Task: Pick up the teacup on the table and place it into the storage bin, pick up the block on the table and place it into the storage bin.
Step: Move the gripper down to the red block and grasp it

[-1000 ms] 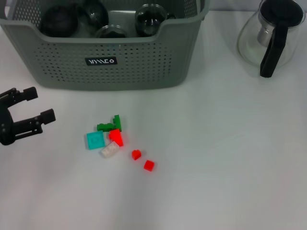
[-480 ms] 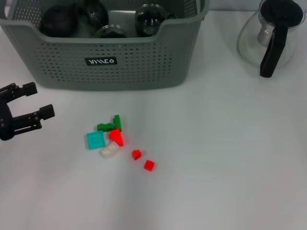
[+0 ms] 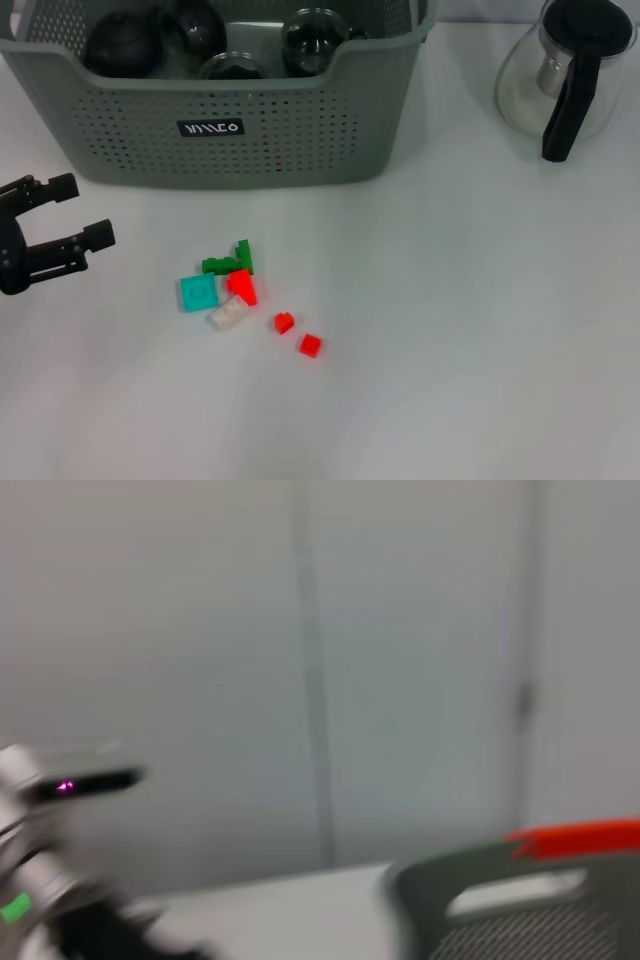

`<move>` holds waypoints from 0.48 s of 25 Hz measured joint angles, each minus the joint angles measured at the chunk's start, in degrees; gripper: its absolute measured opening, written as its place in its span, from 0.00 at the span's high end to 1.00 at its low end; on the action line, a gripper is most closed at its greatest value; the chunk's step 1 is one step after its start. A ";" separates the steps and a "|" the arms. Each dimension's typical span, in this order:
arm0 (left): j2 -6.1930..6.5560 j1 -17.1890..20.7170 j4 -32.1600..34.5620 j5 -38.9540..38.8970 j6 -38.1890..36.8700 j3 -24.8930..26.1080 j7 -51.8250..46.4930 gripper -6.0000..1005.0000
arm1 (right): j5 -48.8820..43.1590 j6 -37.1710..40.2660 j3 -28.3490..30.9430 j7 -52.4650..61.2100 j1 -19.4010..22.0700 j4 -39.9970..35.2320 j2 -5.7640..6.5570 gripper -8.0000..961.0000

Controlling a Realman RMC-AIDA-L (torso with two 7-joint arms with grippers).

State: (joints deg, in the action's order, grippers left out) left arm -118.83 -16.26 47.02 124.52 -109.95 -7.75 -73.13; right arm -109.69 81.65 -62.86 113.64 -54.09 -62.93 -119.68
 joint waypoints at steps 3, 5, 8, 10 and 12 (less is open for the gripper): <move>0.00 0.01 0.00 0.08 -0.01 -0.10 0.11 0.14 | -1.83 7.57 -1.79 0.44 4.30 -5.62 -0.23 0.01; 0.00 0.00 0.01 0.12 -0.01 -0.32 0.31 0.14 | -4.51 11.89 -3.77 1.72 6.75 -9.10 -0.23 0.01; 0.04 0.00 0.20 0.22 -0.01 -0.47 0.40 0.14 | -8.60 17.98 -6.44 4.21 9.31 -13.12 -0.33 0.02; 0.07 0.00 0.23 0.24 -0.01 -0.52 0.56 0.14 | -10.18 21.21 -8.45 5.84 10.14 -14.27 -0.41 0.02; 0.08 -0.03 0.24 0.26 -0.02 -0.72 0.97 0.14 | -12.33 22.77 -11.09 8.26 10.23 -14.33 -0.43 0.02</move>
State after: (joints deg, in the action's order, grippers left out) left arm -118.75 -16.28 47.27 124.78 -109.97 -8.47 -72.15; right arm -122.02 104.42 -73.95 121.90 -43.86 -77.25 -120.11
